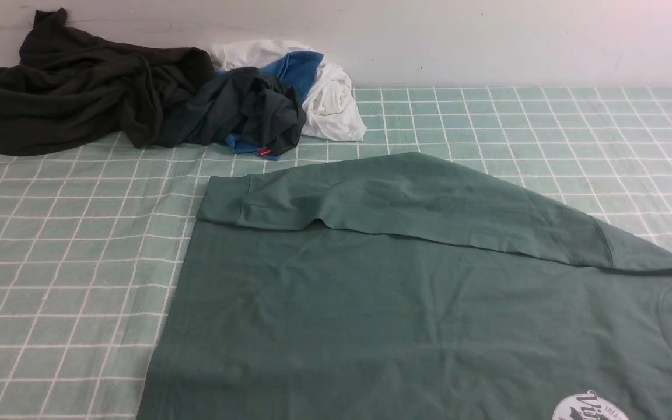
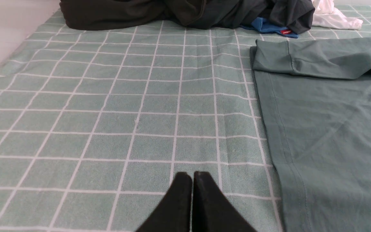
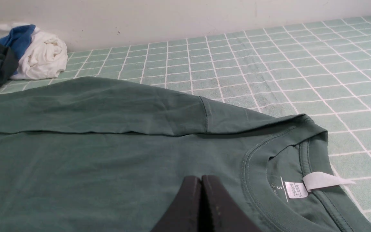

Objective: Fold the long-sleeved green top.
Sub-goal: Use the left arm to clamp the cuff closest to it

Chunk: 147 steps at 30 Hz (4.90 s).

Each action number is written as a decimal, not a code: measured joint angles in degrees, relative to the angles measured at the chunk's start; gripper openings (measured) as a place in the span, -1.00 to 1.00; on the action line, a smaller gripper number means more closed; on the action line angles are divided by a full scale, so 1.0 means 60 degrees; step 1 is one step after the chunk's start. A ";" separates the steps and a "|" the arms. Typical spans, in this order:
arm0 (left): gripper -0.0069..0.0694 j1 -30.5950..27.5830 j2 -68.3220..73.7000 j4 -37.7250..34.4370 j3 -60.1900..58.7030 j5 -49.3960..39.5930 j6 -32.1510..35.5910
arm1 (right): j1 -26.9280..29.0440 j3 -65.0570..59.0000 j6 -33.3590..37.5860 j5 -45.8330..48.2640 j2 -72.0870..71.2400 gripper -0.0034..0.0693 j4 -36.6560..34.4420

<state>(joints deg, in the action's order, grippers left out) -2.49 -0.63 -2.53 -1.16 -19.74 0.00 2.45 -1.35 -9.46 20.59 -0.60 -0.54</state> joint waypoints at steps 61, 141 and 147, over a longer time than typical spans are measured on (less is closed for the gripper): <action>-0.83 0.0000 0.0000 0.0022 -0.0009 0.0154 -0.0059 | 0.0000 0.0000 0.0000 0.0000 0.0000 -0.94 0.0000; 0.28 0.5758 1.6449 0.0587 0.8905 -0.5862 0.2988 | -0.4285 0.7686 0.4147 0.7767 0.8974 -0.94 -0.1138; -0.02 0.5758 1.6803 0.0422 0.8984 -0.5890 0.2988 | -0.4285 0.7686 0.4156 0.7687 0.8992 -0.94 -0.1138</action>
<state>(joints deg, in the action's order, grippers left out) 32.06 100.19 0.00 52.74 -55.08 17.93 -23.26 44.76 15.48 66.71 53.35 -7.37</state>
